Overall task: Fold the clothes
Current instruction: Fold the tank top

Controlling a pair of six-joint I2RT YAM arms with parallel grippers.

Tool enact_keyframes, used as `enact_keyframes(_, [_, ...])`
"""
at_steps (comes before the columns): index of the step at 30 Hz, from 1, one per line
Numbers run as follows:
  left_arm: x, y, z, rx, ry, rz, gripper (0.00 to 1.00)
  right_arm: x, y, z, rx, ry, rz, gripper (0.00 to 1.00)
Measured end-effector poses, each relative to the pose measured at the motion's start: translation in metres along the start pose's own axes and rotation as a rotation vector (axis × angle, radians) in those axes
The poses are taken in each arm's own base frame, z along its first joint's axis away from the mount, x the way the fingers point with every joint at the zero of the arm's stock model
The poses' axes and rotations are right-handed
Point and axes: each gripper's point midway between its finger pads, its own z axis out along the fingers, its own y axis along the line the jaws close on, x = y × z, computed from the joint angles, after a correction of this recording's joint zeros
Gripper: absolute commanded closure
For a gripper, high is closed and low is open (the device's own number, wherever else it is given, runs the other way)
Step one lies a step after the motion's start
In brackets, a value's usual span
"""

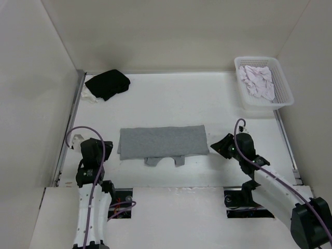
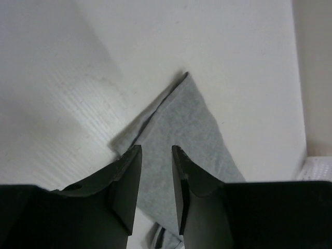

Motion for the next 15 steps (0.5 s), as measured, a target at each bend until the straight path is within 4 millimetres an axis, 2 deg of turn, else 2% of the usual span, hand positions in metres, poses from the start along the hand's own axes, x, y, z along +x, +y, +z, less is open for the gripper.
enact_keyframes(2, [-0.013,-0.018,-0.004,0.037,-0.033,0.015,0.74,0.002,0.001,-0.002,0.014,0.000,-0.025,0.67])
enact_keyframes(3, [-0.018,-0.029,-0.005,0.064,-0.044,0.025,0.75,0.003,0.004,-0.002,0.014,0.002,-0.042,0.70])
enact_keyframes(5, [-0.017,-0.052,-0.006,0.129,-0.032,0.054,0.76,0.007,0.018,-0.003,-0.004,0.011,-0.094,0.87])
enact_keyframes(6, [-0.010,-0.064,-0.005,0.164,-0.008,0.078,0.76,0.009,0.026,-0.001,-0.016,0.018,-0.121,0.97])
enact_keyframes(8, [0.022,-0.082,-0.001,0.218,0.084,0.144,0.76,0.013,0.042,0.006,-0.033,0.033,-0.162,1.00])
enact_keyframes(9, [0.042,-0.088,0.000,0.238,0.140,0.180,0.76,0.014,0.047,0.012,-0.033,0.042,-0.174,0.99])
enact_keyframes(10, [0.063,-0.093,0.001,0.256,0.195,0.218,0.76,0.013,0.048,0.018,-0.026,0.041,-0.179,0.93])
enact_keyframes(13, [0.123,-0.091,0.006,0.259,0.324,0.324,0.76,0.000,0.033,0.032,0.043,-0.002,-0.165,0.66])
enact_keyframes(15, [0.143,-0.081,0.013,0.235,0.358,0.358,0.76,-0.009,0.022,0.038,0.087,-0.029,-0.152,0.57])
